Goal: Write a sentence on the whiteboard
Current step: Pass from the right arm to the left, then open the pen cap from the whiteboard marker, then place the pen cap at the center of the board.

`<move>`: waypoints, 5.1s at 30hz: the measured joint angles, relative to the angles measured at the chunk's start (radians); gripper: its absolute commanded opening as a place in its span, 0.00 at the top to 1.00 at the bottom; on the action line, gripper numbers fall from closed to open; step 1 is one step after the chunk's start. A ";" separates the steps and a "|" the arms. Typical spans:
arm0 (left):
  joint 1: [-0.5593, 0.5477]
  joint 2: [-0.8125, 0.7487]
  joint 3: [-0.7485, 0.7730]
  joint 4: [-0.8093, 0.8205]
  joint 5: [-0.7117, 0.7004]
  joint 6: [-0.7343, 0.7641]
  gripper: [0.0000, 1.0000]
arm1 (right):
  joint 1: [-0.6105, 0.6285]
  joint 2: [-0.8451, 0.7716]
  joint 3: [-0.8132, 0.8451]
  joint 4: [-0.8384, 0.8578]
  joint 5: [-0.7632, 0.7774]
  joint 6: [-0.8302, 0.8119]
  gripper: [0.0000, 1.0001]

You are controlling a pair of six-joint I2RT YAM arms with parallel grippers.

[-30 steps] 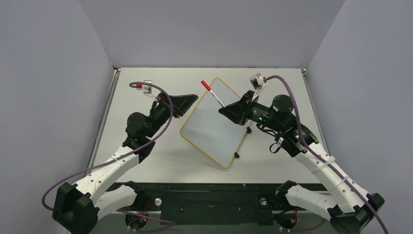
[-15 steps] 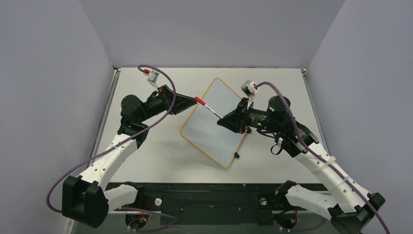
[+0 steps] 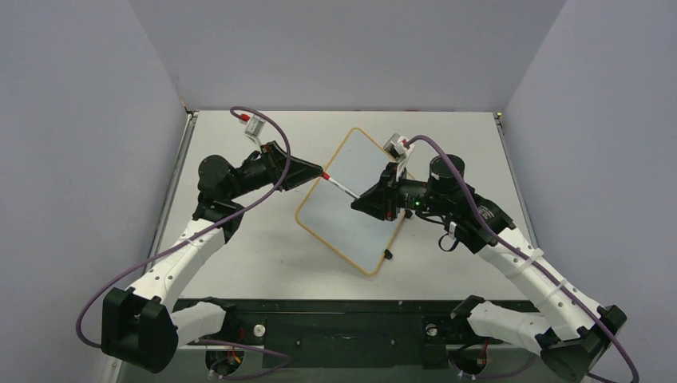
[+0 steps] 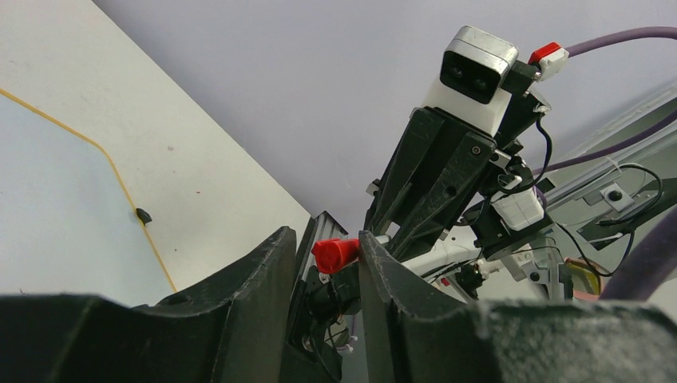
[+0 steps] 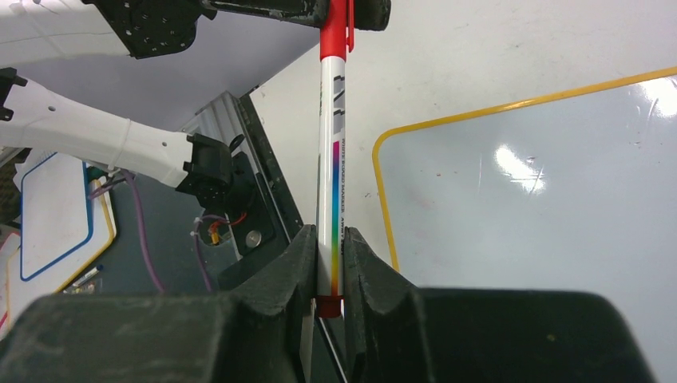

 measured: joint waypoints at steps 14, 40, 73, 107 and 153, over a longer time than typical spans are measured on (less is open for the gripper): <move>0.000 -0.018 0.000 0.007 0.029 -0.016 1.00 | 0.006 0.027 0.008 -0.019 -0.011 -0.047 0.89; -0.077 -0.002 -0.150 0.496 -0.360 -0.311 1.00 | 0.010 -0.119 -0.271 0.592 0.267 0.315 0.21; -0.222 0.112 -0.158 0.646 -0.502 -0.286 1.00 | 0.010 0.038 -0.244 0.952 0.252 0.501 0.65; -0.243 0.105 -0.216 0.673 -0.480 -0.154 1.00 | 0.017 -0.037 -0.244 0.686 0.352 0.629 1.00; 0.138 0.260 -0.264 -0.609 -1.030 0.188 0.62 | -0.155 -0.174 -0.318 0.234 0.682 0.388 1.00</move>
